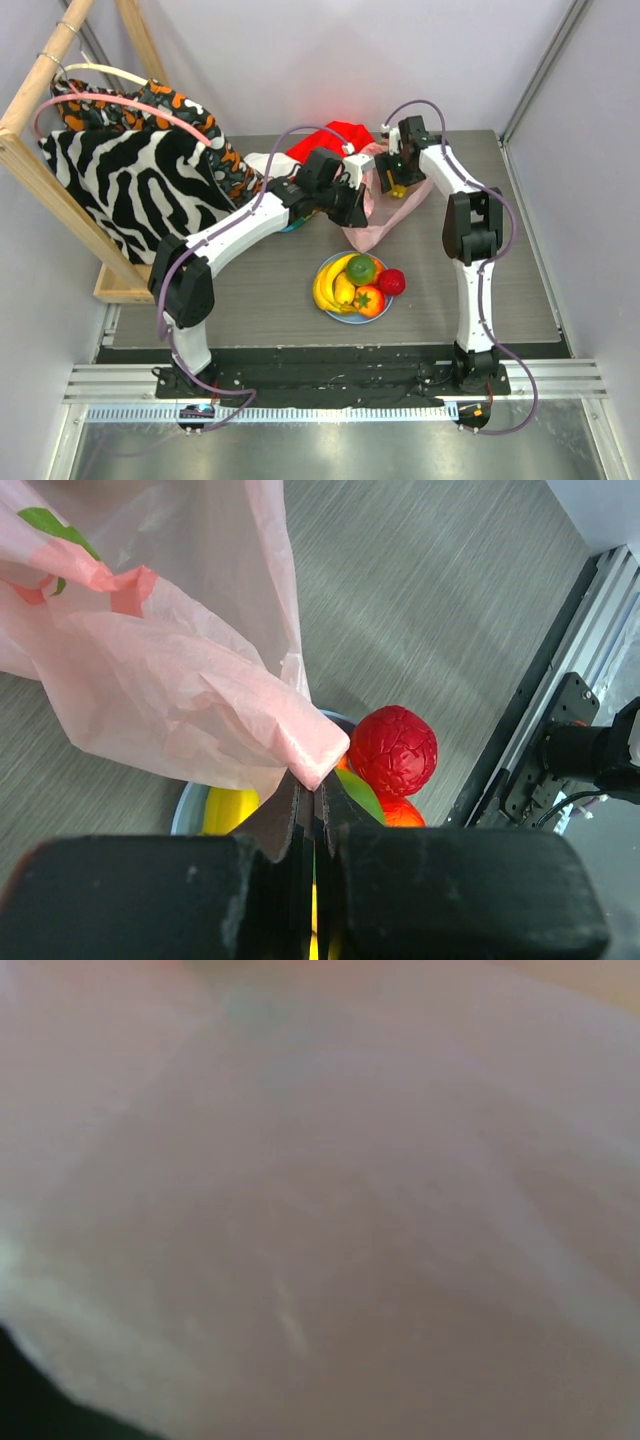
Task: Take the fake fruits out of the plastic bag
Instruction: Take out the fake fruit from the plastic bag.
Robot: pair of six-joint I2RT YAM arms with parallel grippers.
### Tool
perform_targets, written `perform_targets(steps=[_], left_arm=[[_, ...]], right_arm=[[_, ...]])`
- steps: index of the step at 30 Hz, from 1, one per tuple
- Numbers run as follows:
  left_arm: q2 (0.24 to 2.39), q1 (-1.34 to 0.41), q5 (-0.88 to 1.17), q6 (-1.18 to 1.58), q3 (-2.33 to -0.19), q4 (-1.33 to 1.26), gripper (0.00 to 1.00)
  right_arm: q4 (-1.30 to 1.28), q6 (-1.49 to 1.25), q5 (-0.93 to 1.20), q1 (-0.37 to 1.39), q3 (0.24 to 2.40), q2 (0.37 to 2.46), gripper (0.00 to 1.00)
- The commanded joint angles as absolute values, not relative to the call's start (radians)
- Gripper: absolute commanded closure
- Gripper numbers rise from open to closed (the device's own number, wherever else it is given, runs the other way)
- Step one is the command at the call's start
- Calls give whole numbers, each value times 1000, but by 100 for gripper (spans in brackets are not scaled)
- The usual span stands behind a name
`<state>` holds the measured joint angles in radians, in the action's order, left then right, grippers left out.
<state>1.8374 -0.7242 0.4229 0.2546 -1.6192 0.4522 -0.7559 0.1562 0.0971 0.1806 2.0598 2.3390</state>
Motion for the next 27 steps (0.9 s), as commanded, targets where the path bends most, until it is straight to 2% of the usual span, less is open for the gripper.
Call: perform_targets(steps=[1,5,12,27], left_arm=[[1847,-722,431,261,-1670,408,100],[1844,-723,425,261,-1672,407,100],[1842,-721,408,239,-1681,417,100],[1845,-721,388,206,-1706,440,100]], right_arm=[[-775,258,75,184,2029,2255,23],[-770,388,112,210,1976,2182,22],[-582,656,130,242,1711,2042,22],[-509,745,31,252,1799,2092,22]])
